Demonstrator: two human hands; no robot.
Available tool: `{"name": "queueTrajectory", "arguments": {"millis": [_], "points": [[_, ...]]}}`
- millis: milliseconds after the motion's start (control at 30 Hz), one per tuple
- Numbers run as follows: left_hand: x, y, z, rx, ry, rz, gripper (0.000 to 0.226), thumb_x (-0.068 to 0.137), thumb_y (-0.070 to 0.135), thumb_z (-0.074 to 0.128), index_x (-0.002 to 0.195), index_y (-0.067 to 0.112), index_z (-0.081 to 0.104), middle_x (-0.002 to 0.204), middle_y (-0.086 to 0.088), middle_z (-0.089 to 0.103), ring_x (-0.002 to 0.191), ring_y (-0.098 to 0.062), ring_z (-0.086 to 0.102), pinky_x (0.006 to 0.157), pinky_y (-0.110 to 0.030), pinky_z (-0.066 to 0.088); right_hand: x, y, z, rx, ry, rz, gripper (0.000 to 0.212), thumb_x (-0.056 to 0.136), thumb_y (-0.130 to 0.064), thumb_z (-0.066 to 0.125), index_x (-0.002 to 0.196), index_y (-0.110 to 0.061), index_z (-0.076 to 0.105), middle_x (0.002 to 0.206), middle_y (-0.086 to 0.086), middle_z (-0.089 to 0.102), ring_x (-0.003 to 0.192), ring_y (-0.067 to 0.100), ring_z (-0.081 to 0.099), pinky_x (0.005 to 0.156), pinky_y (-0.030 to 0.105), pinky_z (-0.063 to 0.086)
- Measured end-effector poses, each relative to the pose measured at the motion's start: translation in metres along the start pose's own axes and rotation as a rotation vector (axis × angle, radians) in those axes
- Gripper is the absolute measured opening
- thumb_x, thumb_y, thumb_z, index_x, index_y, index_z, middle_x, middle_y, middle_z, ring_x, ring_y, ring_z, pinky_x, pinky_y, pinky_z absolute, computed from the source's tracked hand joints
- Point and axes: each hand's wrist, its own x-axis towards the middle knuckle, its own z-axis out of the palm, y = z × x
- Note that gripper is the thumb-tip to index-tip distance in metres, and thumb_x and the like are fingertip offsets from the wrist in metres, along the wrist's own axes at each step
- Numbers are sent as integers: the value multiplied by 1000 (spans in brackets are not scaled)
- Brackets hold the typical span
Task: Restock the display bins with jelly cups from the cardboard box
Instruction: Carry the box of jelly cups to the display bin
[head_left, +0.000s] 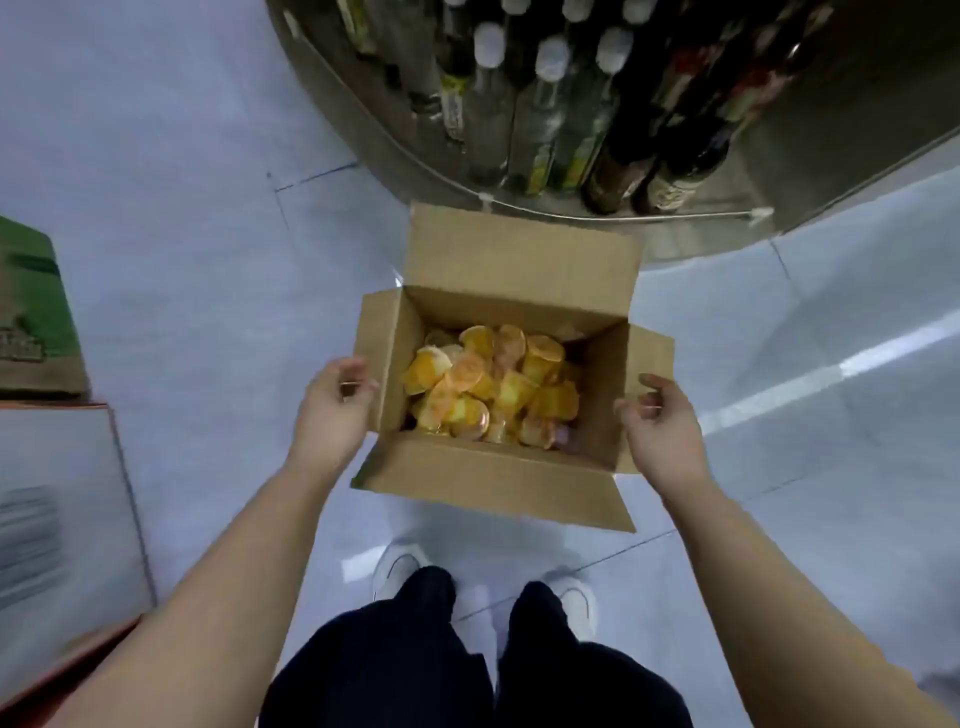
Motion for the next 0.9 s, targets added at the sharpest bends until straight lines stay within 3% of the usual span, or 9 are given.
{"name": "queueTrajectory", "arguments": {"millis": [100,167,267,333,400,500,667,800,900], "points": [[37,-7,22,-37,-47,-49,30,91,16,57,120,12,49,119,-10,57,100,-27,58,78,-45,53,36,10,21,-65,14,31,59,82,-26,66,133,-9,43,125,16,46,110,30,53,98,39,43],[52,-18,38,43,-90,-39,37,89,19,60,123,13,48,120,-9,58,103,-27,58,84,-45,51,47,23,34,-14,-32,81,57,83,-26,64,134,-12,43,127,13,49,110,30,55,95,43,46],[58,-34,53,261,0,38,29,86,21,58,113,15,56,104,-10,66,97,-31,59,75,-34,46,53,40,43,-6,-55,86,30,85,-22,55,114,-17,55,102,7,65,91,29,60,76,36,49],[58,-35,55,346,84,99,22,81,25,54,97,11,62,88,-13,66,84,-33,58,65,-30,39,55,43,46,-119,-6,9,7,84,-16,52,88,-13,58,76,5,61,77,32,55,60,31,42],[54,-33,54,346,81,111,24,74,26,50,84,9,64,76,-12,65,74,-32,56,59,-31,39,51,40,45,-208,28,-43,10,84,-9,50,75,-10,51,67,6,53,69,31,48,55,30,34],[33,-24,47,365,77,118,18,72,22,50,71,8,60,61,-9,59,63,-32,53,53,-29,41,30,39,32,-181,39,-25,11,84,-5,50,74,-6,50,68,9,53,67,29,47,58,29,33],[-39,28,8,415,26,165,18,66,24,43,63,10,54,51,1,51,52,-17,48,47,-23,36,-47,23,-30,-108,73,46,12,85,-9,53,75,-3,54,62,6,54,64,27,49,51,28,34],[-132,110,-33,484,-60,224,12,75,16,48,65,9,52,58,-8,52,62,-32,48,56,-33,42,-140,-13,-124,-32,126,144,13,85,-11,54,80,0,59,75,18,64,73,35,56,61,34,41],[-204,177,-62,520,-131,267,10,79,7,50,72,14,52,68,-10,56,70,-32,48,59,-31,35,-210,-43,-197,12,194,215,12,86,-15,56,84,-4,62,81,19,67,82,36,61,65,34,42]]}}
